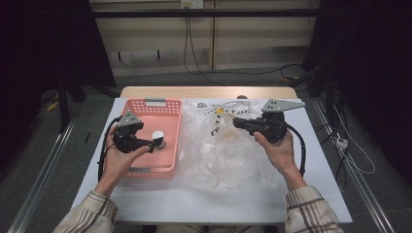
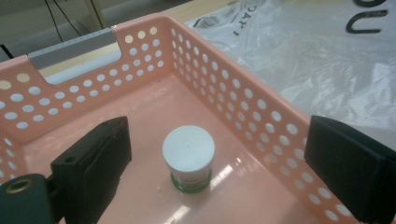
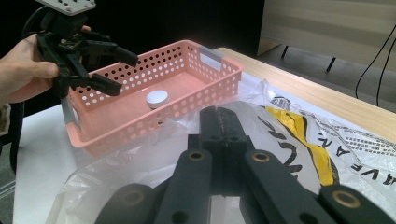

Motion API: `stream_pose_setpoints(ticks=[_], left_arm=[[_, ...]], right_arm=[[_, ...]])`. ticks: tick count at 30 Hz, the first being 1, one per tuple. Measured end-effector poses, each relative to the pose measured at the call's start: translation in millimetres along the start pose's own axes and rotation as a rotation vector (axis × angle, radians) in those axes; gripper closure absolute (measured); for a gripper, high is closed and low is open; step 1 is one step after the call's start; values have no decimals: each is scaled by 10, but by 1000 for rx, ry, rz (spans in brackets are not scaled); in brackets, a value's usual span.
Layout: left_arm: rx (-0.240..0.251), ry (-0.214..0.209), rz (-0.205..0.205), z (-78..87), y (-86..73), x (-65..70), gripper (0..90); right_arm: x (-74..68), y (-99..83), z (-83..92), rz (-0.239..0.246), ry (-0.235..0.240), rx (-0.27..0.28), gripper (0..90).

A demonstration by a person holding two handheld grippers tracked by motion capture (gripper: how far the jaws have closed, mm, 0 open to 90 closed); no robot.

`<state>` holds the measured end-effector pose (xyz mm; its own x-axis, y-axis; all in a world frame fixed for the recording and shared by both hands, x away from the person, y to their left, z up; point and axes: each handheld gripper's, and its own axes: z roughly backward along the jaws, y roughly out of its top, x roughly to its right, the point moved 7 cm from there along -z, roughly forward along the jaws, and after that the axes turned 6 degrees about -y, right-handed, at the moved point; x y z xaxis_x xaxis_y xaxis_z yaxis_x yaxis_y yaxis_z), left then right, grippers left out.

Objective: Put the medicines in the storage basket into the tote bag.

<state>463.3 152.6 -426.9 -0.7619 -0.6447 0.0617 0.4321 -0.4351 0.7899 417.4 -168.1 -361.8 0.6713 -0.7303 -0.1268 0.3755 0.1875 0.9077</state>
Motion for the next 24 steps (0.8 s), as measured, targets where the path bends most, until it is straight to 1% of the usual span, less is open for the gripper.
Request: stream_pose_setpoints(ticks=[1,3,4,6,7,8,11,12,13,14,15,16,18,19,20,21,22,23,24], left_arm=[[-10,3,-3,-28,-5,-23,83],[-32,-2,18,-92,-33,-73,88],[-35,2,27,-127,-44,-99,88],[-53,14,32,-174,-68,-153,93],[-66,28,31,-194,-80,-172,94],[-78,9,36,-217,-90,-179,96],[-107,5,32,-275,-100,-187,118],[-114,27,30,-289,-97,-196,128],[-119,6,28,-303,-93,-202,138],[-123,15,39,-318,-92,-207,148],[-130,3,35,-334,-91,-216,164],[-137,-4,41,-354,-94,-217,182],[-147,-4,55,-391,-104,-227,236],[-162,-11,46,-403,-115,-232,252],[-161,-25,52,-423,-122,-220,290],[-169,-24,47,-431,-133,-220,341],[-183,-20,47,-440,-146,-232,364],[-184,-15,63,-454,-155,-230,364],[-198,-23,58,-461,-169,-226,373]], right_arm=[[-4,-3,-4,0,2,-3,900],[-8,-7,-15,3,6,-3,900],[-10,-9,-17,3,6,-7,900],[-14,-11,-26,0,8,-8,900],[-12,-13,-31,1,7,-9,900],[-9,-17,-35,5,8,-11,900],[-18,-20,-47,0,10,-14,900],[-19,-22,-50,0,11,-14,900],[-17,-23,-53,1,10,-16,900],[-17,-24,-55,1,10,-16,900],[-16,-25,-56,1,11,-17,900],[-16,-27,-58,3,12,-17,900],[-15,-30,-58,3,11,-19,900],[-16,-29,-58,3,11,-18,900],[-15,-30,-57,3,10,-18,900],[-15,-30,-56,3,11,-18,900],[-14,-31,-55,3,11,-18,900],[-14,-31,-55,3,11,-18,900],[-14,-31,-55,3,10,-18,900]])
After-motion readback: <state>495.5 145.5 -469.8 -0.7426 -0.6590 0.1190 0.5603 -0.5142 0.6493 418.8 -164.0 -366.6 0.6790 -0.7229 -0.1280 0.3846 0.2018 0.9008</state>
